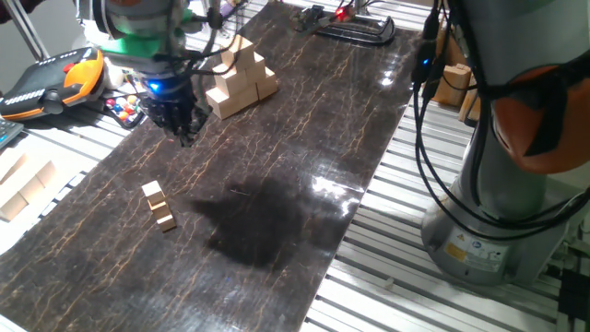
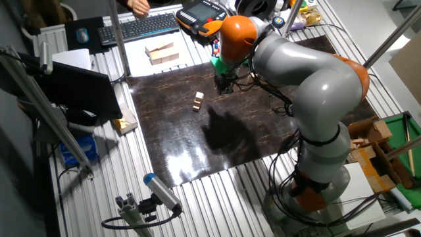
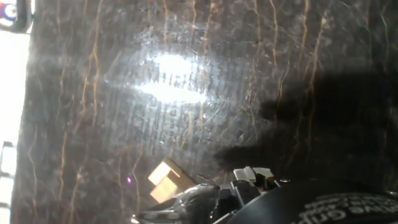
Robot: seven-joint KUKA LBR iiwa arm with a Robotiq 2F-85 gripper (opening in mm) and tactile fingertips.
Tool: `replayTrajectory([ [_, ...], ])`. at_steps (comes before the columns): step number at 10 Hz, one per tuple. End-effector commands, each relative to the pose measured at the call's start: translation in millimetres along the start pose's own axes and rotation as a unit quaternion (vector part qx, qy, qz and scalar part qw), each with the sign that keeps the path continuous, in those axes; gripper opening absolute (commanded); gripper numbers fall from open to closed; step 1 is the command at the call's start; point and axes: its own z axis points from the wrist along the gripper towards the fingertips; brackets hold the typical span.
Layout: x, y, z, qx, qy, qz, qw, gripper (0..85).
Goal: Stack the blocks into a pyramid shape
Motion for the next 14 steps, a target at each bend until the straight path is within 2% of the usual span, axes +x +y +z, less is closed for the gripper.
replayTrajectory([
  [1, 0.0, -0.1, 0.0, 0.021, 0.014, -0.413, 0.91, 0.7],
  [2, 0.5, 0.5, 0.0, 0.02, 0.018, -0.414, 0.91, 0.7],
  [3, 0.5, 0.5, 0.0, 0.016, 0.014, -0.419, 0.908, 0.7],
  [4, 0.5, 0.5, 0.0, 0.012, -0.006, -0.43, 0.903, 0.7],
  [5, 0.5, 0.5, 0.0, 0.02, -0.032, -0.453, 0.891, 0.7],
  [6, 0.5, 0.5, 0.0, 0.027, -0.031, -0.473, 0.88, 0.7],
  [7, 0.5, 0.5, 0.0, 0.029, -0.022, -0.491, 0.87, 0.7],
  [8, 0.5, 0.5, 0.0, 0.025, -0.016, -0.511, 0.859, 0.7],
  [10, 0.5, 0.5, 0.0, 0.012, -0.027, -0.542, 0.84, 0.7],
  [11, -0.8, 0.0, -0.5, 0.008, -0.027, -0.553, 0.833, 0.7],
  [12, -11.0, -2.7, -4.6, 0.005, -0.026, -0.561, 0.827, 0.7],
  [14, -38.1, -10.3, -12.4, 0.003, -0.035, -0.579, 0.814, 0.7],
])
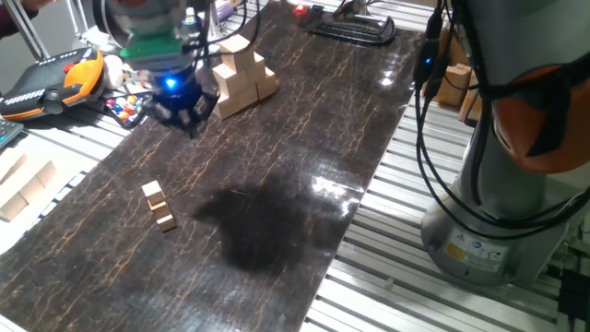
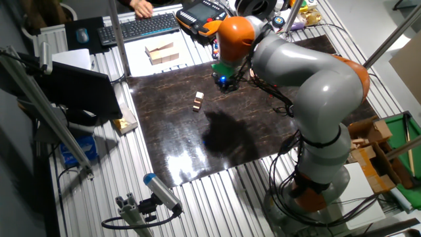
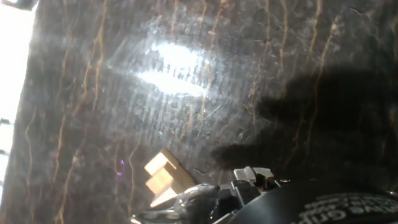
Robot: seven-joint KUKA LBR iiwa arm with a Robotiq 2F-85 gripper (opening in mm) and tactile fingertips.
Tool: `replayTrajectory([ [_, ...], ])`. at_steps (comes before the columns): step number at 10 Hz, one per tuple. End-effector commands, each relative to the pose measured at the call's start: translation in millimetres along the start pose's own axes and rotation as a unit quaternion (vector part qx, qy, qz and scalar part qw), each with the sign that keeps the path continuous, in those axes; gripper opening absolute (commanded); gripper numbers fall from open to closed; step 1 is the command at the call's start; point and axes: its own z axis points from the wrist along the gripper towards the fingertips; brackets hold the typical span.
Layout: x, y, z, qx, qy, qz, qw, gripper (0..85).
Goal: Stack the blocks into a pyramid shape
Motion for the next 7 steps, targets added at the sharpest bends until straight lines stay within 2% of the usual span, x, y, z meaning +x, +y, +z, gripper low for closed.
replayTrajectory([
  [1, -14.9, -14.7, -0.8, -0.024, -0.001, -0.377, 0.926, 0.7],
  [3, -25.5, -29.8, -6.8, -0.015, -0.015, -0.395, 0.918, 0.7],
  [4, -26.5, -33.9, -8.7, -0.015, -0.019, -0.396, 0.918, 0.7],
  [7, -26.6, -39.8, -9.4, -0.023, -0.015, -0.397, 0.917, 0.7],
])
